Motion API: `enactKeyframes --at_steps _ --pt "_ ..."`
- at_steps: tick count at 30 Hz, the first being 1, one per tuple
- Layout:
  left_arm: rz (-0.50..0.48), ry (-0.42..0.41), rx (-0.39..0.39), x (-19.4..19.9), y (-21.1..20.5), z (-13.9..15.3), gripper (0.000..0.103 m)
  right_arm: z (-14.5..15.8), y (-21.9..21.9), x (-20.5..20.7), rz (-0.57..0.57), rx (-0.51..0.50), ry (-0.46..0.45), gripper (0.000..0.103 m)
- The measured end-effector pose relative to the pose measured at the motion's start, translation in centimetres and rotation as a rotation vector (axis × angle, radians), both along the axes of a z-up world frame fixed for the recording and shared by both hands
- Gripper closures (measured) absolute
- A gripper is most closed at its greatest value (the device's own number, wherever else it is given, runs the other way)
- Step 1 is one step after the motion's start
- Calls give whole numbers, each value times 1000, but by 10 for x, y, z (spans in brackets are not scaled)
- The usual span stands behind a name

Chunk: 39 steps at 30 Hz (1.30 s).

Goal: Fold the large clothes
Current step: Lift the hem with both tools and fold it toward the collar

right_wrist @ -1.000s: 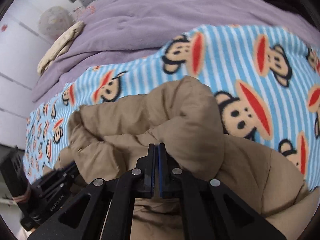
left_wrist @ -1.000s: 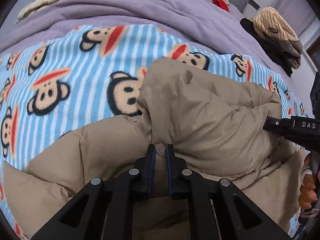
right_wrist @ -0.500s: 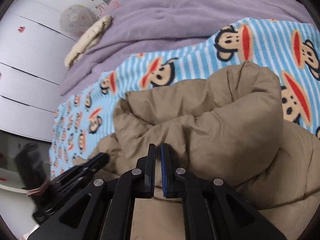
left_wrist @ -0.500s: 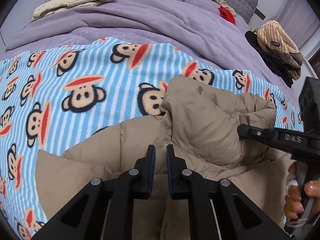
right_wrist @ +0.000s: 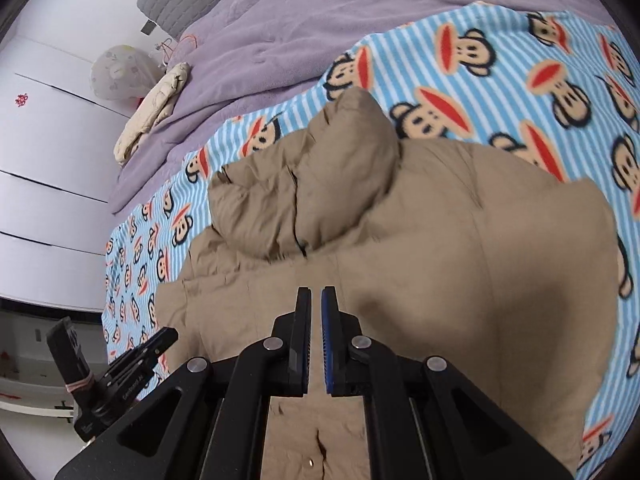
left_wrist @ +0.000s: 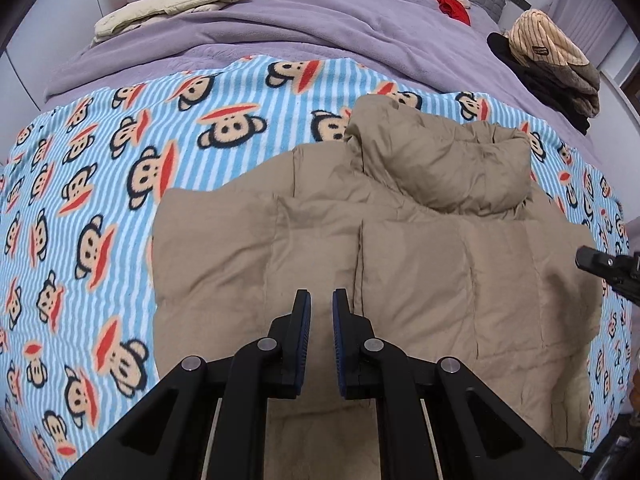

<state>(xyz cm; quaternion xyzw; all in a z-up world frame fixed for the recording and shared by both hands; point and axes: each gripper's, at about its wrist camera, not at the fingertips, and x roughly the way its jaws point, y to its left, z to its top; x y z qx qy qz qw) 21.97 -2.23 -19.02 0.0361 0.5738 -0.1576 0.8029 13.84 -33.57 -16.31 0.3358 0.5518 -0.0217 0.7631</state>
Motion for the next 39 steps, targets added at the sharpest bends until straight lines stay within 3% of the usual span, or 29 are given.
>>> enactKeyframes --at_steps 5,6,7,10,17,19,20,21,28,35,39 --pt "6 15 20 -36 4 10 90 10 -1 -72 -51 12 31 97" --pt "1 13 27 -43 3 13 61 13 -3 -85 -61 11 36 97" --pt "2 10 41 -49 2 16 2 15 -4 -97 -70 11 40 97" --pt "-14 -49 80 -69 -3 32 1 20 -6 -127 -90 12 40 97" --pt "-16 -54 104 -107 -16 54 1 33 -17 -176 -111 21 23 95" --pt "-7 -52 104 -120 -18 57 1 37 -20 -187 -104 23 14 69" --pt "0 -52 104 -127 -19 59 1 40 -21 -192 -101 20 8 34" --pt "9 -53 105 -135 -19 59 1 43 -22 -197 -98 20 -3 9" --pt "94 -13 95 -192 -1 58 1 49 -19 -222 -18 35 -33 0" --pt "116 -13 183 -225 44 45 1 42 -4 -267 -27 119 -18 0" --pt "109 69 101 -241 86 30 1 21 8 -305 -132 159 40 0"
